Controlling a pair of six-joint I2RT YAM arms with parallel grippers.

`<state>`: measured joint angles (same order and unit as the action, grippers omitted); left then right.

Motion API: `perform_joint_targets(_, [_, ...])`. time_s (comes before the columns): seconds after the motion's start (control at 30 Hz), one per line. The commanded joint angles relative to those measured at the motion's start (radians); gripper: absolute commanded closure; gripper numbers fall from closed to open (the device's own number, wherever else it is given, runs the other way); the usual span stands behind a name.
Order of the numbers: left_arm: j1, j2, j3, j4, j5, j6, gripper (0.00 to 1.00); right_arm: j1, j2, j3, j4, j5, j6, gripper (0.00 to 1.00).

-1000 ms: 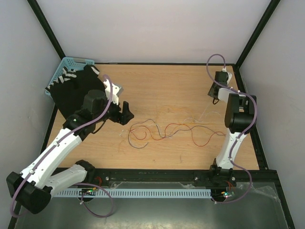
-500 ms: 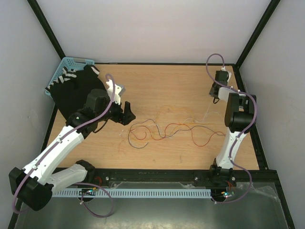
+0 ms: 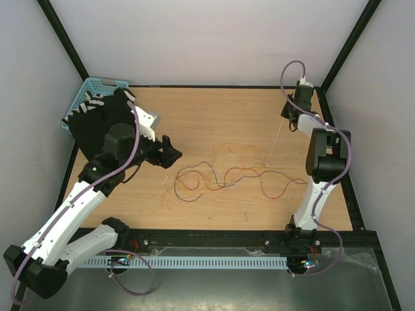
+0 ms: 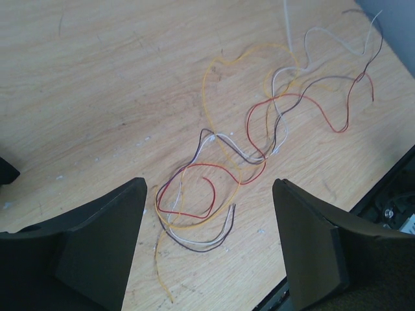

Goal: Zip-tie the wires
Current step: Pick up the ribbon at the center of the board.

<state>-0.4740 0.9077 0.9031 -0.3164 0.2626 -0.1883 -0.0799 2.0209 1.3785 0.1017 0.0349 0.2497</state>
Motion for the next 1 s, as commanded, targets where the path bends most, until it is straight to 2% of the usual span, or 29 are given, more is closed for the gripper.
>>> perform_joint_targets(0.0, [0.014,-0.042,-0.009,0.051,0.016,-0.029,0.19,0.054,-0.128,0.014,0.177,-0.023,-0.026,1.0])
perform_joint_targets(0.17, [0.033,-0.059,-0.002,0.062,0.063,-0.035,0.17,0.151,-0.247,-0.045,0.314,-0.002,-0.104,1.0])
perform_joint_targets(0.3, [0.078,-0.066,0.025,0.117,0.157,-0.087,0.15,0.21,-0.37,-0.124,0.431,-0.006,-0.122,1.0])
perform_joint_targets(0.4, [0.087,-0.052,0.05,0.166,0.174,-0.085,0.15,0.245,-0.46,-0.146,0.472,-0.009,-0.147,1.0])
perform_joint_targets(0.6, [0.086,0.046,0.07,0.392,0.273,-0.149,0.14,0.307,-0.63,-0.145,0.417,-0.046,-0.141,1.0])
perform_joint_targets(0.7, [0.063,0.114,0.07,0.534,0.331,-0.19,0.14,0.341,-0.715,-0.176,0.359,-0.058,-0.07,1.0])
perform_joint_targets(0.83, [-0.015,0.194,0.121,0.611,0.315,-0.125,0.14,0.386,-0.841,-0.267,0.32,-0.067,0.065,1.0])
perform_joint_targets(0.97, [-0.082,0.288,0.177,0.675,0.344,-0.118,0.23,0.454,-0.931,-0.351,0.305,-0.049,0.142,1.0])
